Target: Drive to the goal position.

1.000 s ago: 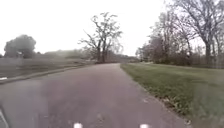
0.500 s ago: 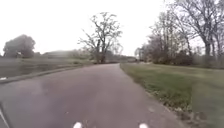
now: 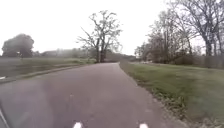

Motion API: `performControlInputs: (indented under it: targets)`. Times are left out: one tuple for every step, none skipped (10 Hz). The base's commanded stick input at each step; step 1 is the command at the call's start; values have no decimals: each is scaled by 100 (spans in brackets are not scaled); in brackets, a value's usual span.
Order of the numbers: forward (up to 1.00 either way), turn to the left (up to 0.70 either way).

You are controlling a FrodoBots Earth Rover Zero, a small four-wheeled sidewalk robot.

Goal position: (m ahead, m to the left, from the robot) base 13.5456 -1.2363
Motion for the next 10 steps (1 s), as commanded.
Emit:
performControlInputs:
  targets:
    - [100, 15]
    - [100, 1]
    - [100, 0]
    - [100, 0]
    - [100, 0]
    - [100, 0]
    - [100, 0]
    - [100, 0]
    - [100, 0]
    - [100, 0]
